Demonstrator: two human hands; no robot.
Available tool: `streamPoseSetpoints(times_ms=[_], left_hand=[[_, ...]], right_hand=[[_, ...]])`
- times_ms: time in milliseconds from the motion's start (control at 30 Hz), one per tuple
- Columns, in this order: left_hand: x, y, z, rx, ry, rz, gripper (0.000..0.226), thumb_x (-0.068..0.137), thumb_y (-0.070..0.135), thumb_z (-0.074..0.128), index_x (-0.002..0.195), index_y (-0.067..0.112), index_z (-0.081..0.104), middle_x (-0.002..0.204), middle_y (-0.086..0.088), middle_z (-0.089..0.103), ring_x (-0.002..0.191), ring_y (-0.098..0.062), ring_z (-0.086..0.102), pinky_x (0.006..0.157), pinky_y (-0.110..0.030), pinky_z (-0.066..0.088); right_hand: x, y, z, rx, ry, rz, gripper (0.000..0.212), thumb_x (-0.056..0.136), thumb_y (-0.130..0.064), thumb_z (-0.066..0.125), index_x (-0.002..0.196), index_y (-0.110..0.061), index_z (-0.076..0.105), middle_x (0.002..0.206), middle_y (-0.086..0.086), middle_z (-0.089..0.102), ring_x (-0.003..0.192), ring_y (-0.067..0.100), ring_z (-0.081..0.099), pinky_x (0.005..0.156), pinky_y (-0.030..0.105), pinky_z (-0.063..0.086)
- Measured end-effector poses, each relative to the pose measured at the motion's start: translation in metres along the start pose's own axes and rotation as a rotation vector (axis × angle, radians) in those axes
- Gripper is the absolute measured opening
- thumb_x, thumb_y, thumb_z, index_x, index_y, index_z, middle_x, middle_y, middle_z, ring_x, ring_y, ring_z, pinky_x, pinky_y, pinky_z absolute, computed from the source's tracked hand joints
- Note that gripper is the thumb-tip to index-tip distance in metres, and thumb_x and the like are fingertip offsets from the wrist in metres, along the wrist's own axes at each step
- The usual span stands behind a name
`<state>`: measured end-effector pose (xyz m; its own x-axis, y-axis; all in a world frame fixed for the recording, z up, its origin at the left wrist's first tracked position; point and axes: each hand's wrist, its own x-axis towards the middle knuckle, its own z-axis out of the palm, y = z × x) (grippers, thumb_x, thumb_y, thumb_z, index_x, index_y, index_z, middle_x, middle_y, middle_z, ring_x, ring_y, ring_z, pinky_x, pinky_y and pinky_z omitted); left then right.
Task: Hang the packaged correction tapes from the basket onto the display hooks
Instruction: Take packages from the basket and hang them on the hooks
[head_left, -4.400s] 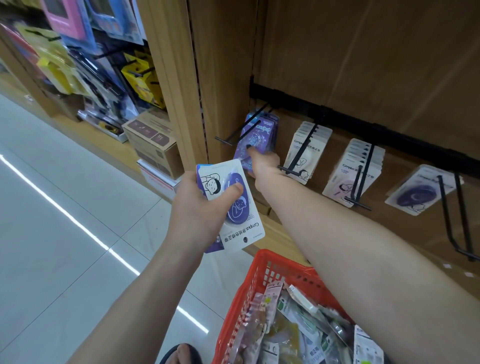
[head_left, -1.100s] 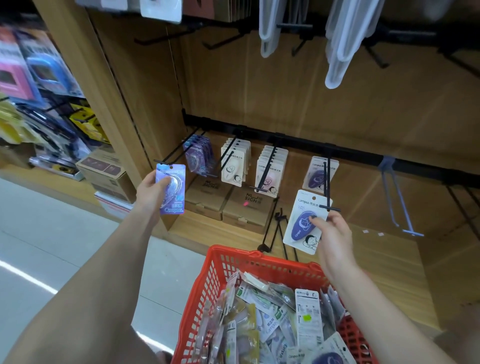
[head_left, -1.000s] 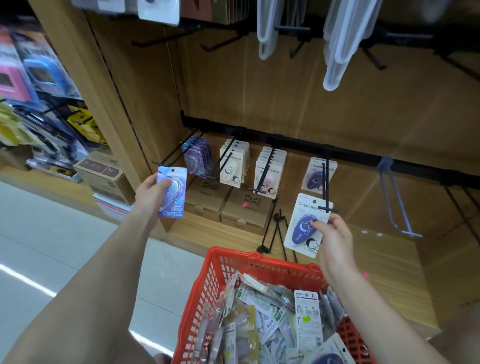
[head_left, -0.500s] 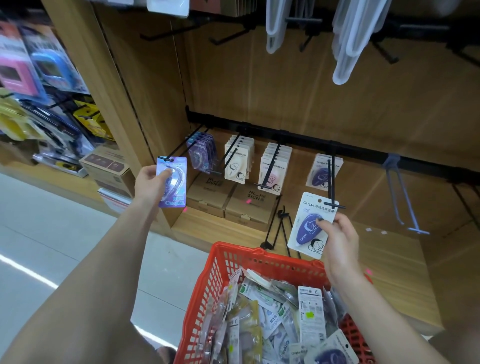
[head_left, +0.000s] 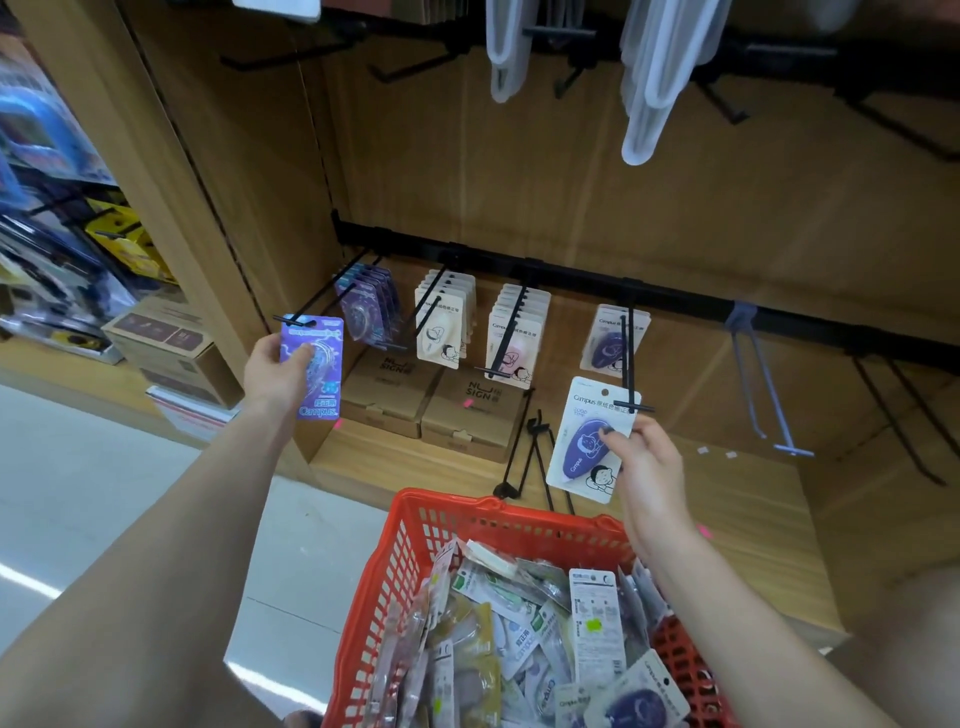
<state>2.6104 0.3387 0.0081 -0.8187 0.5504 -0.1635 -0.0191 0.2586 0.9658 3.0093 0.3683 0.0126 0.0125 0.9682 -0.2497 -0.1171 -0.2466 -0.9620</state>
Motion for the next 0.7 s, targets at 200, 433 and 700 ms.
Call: streamPoseSetpoints(times_ms=[200,433,700], left_hand=[[0.007,-0.004,0.007,0.087,0.042,0.107,0.042,0.102,0.023,0.064,0.141,0.01,0.055,0.134,-0.012,0.065,0.119,-0.031,0.064,0.102,-0.045,0.052],[0.01,-0.007,0.011,0.069,0.031,0.099,0.043,0.103,0.026,0.064,0.142,0.014,0.053,0.12,0.0,0.06,0.106,-0.023,0.061,0.093,-0.038,0.051],[0.012,-0.008,0.011,0.026,0.023,0.076,0.042,0.103,0.025,0.063,0.143,0.016,0.053,0.12,-0.001,0.061,0.103,-0.025,0.063,0.088,-0.037,0.053]], right_hand=[[0.006,-0.002,-0.008,-0.037,0.043,-0.037,0.013,0.098,-0.001,0.061,0.101,-0.013,0.065,0.099,0.003,0.08,0.095,0.021,0.075,0.088,0.043,0.055],[0.007,0.001,-0.014,-0.089,0.043,-0.064,0.014,0.098,0.0,0.062,0.106,-0.012,0.065,0.098,-0.002,0.081,0.093,0.016,0.077,0.086,0.038,0.057],[0.007,0.008,-0.016,-0.056,0.087,-0.105,0.018,0.099,-0.002,0.062,0.107,-0.018,0.062,0.098,-0.006,0.081,0.089,0.011,0.077,0.08,0.034,0.053]])
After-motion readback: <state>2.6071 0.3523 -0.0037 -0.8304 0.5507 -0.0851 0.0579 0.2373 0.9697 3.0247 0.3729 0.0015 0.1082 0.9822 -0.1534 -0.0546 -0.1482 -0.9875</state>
